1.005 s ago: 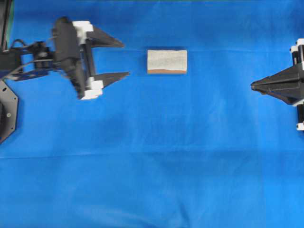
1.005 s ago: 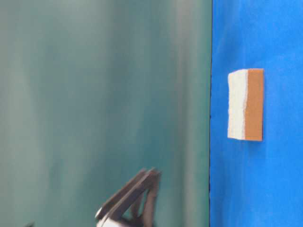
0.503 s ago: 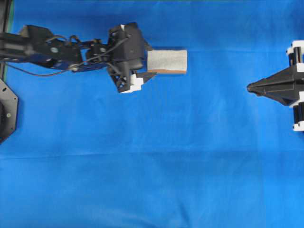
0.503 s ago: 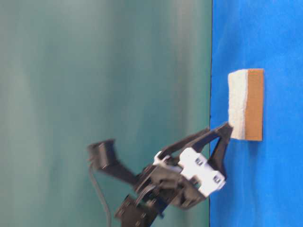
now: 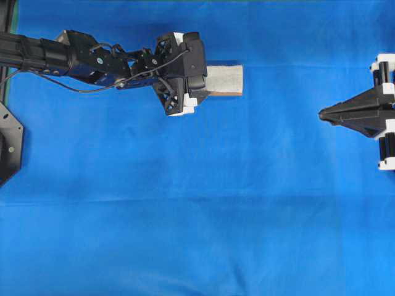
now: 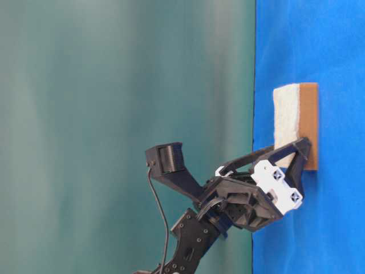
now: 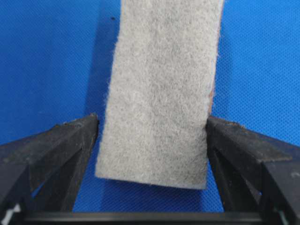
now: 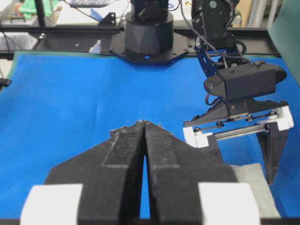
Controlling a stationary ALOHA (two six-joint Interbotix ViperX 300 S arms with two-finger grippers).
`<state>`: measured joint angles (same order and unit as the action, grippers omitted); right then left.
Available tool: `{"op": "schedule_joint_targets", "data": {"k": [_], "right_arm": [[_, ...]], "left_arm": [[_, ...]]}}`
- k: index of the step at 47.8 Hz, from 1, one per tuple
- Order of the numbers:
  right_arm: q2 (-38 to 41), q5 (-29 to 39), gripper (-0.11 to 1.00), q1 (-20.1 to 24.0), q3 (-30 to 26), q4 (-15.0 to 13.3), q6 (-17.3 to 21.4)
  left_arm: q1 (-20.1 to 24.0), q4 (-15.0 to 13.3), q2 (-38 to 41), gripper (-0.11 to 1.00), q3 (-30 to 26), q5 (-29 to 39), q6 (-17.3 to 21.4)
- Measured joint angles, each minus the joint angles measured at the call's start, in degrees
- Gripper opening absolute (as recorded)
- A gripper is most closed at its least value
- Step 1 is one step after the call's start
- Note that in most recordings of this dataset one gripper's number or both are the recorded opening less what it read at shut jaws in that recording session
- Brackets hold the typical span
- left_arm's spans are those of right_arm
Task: Hand over the sponge with the left arm and wipe it with the right arm.
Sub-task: 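Close the left gripper on the sponge's near end and lift it, then carry the sponge toward the center while the right gripper approaches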
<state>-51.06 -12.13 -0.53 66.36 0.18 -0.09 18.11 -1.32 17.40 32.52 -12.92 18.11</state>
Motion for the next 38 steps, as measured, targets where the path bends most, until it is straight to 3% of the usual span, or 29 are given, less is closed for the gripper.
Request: {"op": "schedule_joint_targets", "data": {"k": [10,22,26,38], "right_arm": [[0.1,0.0,0.00,-0.2,0.0,-0.1,0.0],[0.6,0.0,0.00,-0.6,0.0,-0.1,0.1],[0.9,0.0,0.00,-1.0,0.0,-0.1,0.0],[1.4,0.0,0.00,-1.8,0.0,-0.1,0.0]], "left_arm": [[0.5,0.0,0.0,0.90,-0.3,0.8,-0.1],[0.5,0.0,0.0,0.31,-1.1,2.6,-0.1],[0.5,0.0,0.0,0.18,-1.2,2.9,0.3],[0.5,0.0,-1.7,0.17,-1.2,6.1,-0.1]]}}
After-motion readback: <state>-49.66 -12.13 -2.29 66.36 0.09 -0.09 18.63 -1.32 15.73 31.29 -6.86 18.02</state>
